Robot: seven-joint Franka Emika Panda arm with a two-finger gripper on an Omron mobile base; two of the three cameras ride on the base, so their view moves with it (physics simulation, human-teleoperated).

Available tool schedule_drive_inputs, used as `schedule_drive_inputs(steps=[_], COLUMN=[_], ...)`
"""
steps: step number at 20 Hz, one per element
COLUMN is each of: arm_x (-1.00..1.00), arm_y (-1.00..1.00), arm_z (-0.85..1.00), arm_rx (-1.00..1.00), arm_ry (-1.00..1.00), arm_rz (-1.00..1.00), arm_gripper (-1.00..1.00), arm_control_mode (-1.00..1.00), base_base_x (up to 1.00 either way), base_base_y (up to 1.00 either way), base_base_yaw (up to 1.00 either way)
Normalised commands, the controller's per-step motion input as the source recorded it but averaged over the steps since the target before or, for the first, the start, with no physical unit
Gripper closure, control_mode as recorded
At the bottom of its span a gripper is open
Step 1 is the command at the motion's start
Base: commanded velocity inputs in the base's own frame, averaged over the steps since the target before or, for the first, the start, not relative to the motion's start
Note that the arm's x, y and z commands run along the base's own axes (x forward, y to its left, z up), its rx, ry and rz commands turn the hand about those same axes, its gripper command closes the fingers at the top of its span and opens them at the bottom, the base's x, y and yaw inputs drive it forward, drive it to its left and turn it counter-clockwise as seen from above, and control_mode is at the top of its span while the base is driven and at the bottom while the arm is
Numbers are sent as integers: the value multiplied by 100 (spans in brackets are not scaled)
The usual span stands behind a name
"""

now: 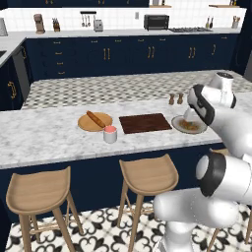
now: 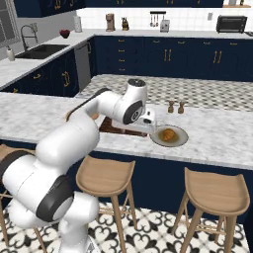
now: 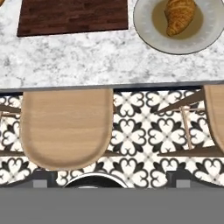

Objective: From the different types of pastries on the counter, select a croissant and place it on the cutting board. Then retrieve a jar of jam from the cabinet and place it alongside the croissant on the cutting board.

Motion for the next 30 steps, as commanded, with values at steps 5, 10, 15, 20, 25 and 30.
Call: schedule_drive_inputs(steps=[5, 10, 15, 20, 25, 30], arm_x=[31, 50, 54, 58, 61, 57], arm_y=[-65, -44, -18, -12, -18, -21], arm_z=[0, -18, -39, -23, -32, -37], arm_rx=[11, 4, 0, 1, 3, 2], arm_ry=[7, 8, 9, 4, 4, 6], arm_rz=[-6, 0, 0, 0, 1, 1], arm_gripper=[-100, -100, -100, -100, -100, -100], arm_control_mode=[-100, -100, -100, -100, -100, -100], base_base_x=[0, 0, 0, 0, 0, 0], base_base_y=[0, 0, 0, 0, 0, 0], base_base_yaw=[0, 0, 0, 0, 0, 0])
